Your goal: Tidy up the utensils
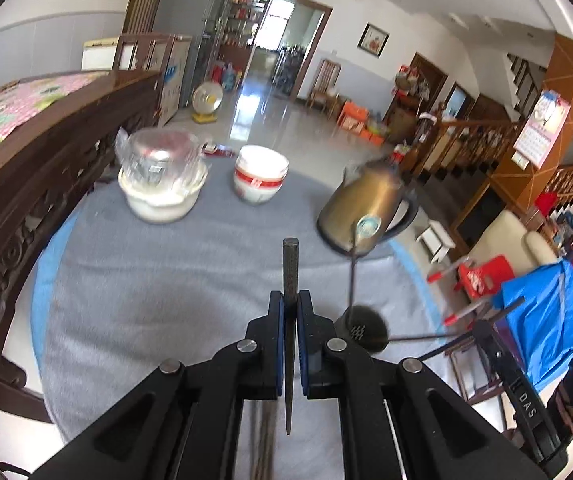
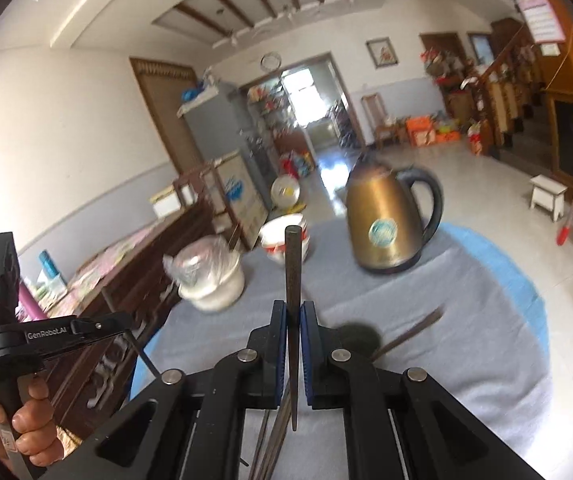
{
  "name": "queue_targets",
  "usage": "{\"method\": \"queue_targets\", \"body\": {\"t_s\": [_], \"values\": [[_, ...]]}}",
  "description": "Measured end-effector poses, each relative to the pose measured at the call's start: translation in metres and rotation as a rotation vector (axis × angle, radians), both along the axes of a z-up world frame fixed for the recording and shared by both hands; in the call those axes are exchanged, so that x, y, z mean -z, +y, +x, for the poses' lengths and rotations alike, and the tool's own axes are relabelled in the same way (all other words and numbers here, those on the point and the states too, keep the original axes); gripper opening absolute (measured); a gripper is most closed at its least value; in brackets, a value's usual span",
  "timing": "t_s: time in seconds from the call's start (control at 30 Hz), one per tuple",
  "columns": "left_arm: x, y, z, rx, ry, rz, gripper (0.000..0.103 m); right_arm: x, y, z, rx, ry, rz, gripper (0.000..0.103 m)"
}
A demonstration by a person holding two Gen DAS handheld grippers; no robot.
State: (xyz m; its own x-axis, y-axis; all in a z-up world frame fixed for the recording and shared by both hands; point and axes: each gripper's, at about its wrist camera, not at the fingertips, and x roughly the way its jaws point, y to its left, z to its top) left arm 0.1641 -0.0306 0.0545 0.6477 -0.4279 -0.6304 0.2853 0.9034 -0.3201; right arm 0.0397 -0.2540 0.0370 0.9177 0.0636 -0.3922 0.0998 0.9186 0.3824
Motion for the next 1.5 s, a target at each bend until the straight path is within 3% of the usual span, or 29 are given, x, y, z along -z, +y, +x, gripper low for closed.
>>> {"method": "queue_targets", "body": {"t_s": [0.43, 0.6, 0.93, 1.27, 1.33, 1.4, 1.5], "values": [[-0.048, -0.064, 0.028, -0.014, -0.166, -0.079, 0.006, -0.034, -0.042, 0.011, 0.185, -0.109, -0.025, 0.007], [-0.035, -0.090, 0.043, -0.032, -0.189, -0.091, 0.006, -0.026, -0.048, 0.026, 0.216, -0.103, -0.015, 0.007], [0.023, -0.119, 0.049, -0.022, -0.128, 0.008, 0.007, 0.003, -0.043, 0.049, 0.205, -0.017, -0.059, 0.007], [0.037, -0.109, 0.024, 0.068, -0.098, 0.039, 0.007, 0.026, -0.045, 0.046, 0.117, 0.067, 0.045, 0.011], [0.037, -0.104, 0.016, 0.081, -0.104, 0.051, 0.013, 0.029, -0.044, 0.045, 0.104, 0.080, 0.061, 0.011], [0.035, -0.095, 0.008, 0.094, -0.106, 0.058, 0.044, 0.031, -0.043, 0.041, 0.087, 0.099, 0.089, 0.012], [0.032, -0.077, -0.012, 0.084, -0.154, 0.079, 0.055, 0.034, -0.044, 0.033, 0.067, 0.109, 0.126, 0.013]]}}
